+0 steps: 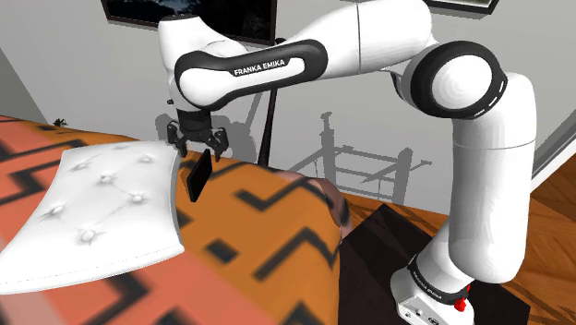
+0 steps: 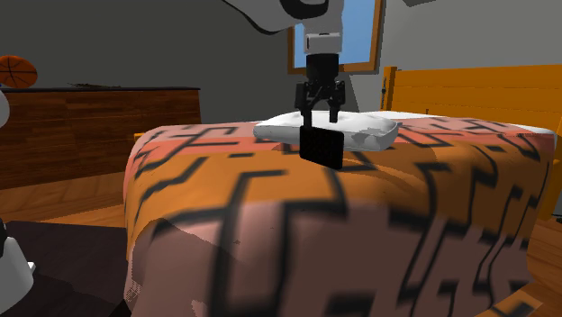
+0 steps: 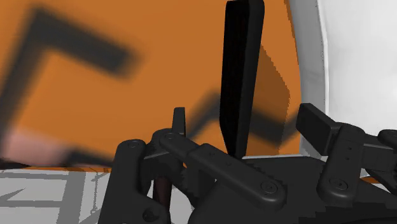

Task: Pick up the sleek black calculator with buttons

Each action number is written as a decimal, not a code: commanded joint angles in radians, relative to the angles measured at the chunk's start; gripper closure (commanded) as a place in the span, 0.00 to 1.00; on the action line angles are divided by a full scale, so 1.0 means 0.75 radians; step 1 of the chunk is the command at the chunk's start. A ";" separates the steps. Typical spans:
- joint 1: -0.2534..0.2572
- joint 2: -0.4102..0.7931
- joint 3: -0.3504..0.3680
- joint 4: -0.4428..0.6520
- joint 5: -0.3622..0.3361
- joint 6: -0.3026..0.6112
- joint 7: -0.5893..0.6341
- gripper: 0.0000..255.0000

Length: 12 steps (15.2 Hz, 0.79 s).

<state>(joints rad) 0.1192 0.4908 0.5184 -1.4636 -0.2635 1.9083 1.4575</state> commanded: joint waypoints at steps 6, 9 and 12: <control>0.014 0.061 -0.020 -0.034 -0.031 0.090 0.036 0.00; 0.014 0.064 -0.021 -0.040 -0.033 0.099 0.038 0.00; 0.013 0.063 -0.021 -0.043 -0.032 0.101 0.038 1.00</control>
<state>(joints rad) 0.1292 0.5381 0.5025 -1.4953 -0.2877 1.9834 1.4857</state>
